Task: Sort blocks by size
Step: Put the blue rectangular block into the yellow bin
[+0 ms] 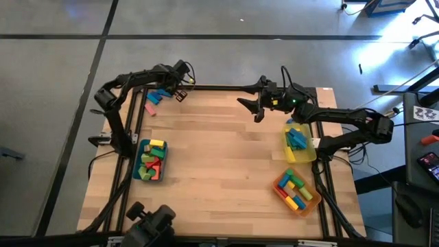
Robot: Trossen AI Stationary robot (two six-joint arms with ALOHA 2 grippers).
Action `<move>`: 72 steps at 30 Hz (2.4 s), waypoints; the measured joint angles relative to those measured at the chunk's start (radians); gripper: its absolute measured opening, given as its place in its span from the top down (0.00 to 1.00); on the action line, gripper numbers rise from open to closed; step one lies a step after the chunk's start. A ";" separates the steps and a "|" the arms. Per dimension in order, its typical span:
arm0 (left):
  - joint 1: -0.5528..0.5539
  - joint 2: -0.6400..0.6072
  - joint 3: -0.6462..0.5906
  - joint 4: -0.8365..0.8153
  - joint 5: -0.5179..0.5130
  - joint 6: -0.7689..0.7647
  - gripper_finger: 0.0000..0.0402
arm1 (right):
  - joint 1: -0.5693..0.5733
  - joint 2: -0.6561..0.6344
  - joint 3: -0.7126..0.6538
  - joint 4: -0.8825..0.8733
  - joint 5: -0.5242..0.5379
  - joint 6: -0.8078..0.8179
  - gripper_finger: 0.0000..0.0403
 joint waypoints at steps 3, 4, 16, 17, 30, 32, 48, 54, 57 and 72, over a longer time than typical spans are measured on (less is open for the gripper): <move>0.024 0.031 0.000 0.001 0.001 -0.002 0.99 | 0.000 0.000 0.000 -0.002 0.000 0.000 0.39; 0.031 0.041 0.000 0.002 0.000 -0.002 0.99 | 0.000 0.000 0.000 -0.005 0.000 0.000 0.39; 0.049 0.123 0.005 0.000 0.055 0.033 0.99 | 0.000 0.000 0.000 -0.022 0.000 -0.002 0.39; 0.044 0.124 0.006 -0.002 0.072 0.041 0.99 | 0.000 0.000 0.000 -0.023 0.000 -0.004 0.39; -0.222 0.120 0.004 -0.058 0.205 0.039 0.99 | 0.000 0.000 0.000 -0.033 0.000 -0.025 0.39; -0.275 0.119 0.005 -0.056 0.246 0.040 0.99 | 0.000 0.000 0.000 -0.035 0.000 -0.025 0.39; -0.640 0.085 0.075 -0.089 0.342 0.178 0.99 | 0.000 0.000 0.001 -0.053 0.000 -0.024 0.39; -0.690 -0.032 0.084 -0.119 0.321 0.377 0.99 | 0.000 0.000 0.001 -0.077 0.000 -0.024 0.39; -0.690 -0.044 0.084 -0.119 0.317 0.496 0.97 | -0.001 0.000 0.001 -0.076 0.000 -0.024 0.39; -0.683 0.006 -0.003 0.012 0.310 0.826 0.53 | -0.001 0.000 0.001 -0.109 0.000 -0.026 0.39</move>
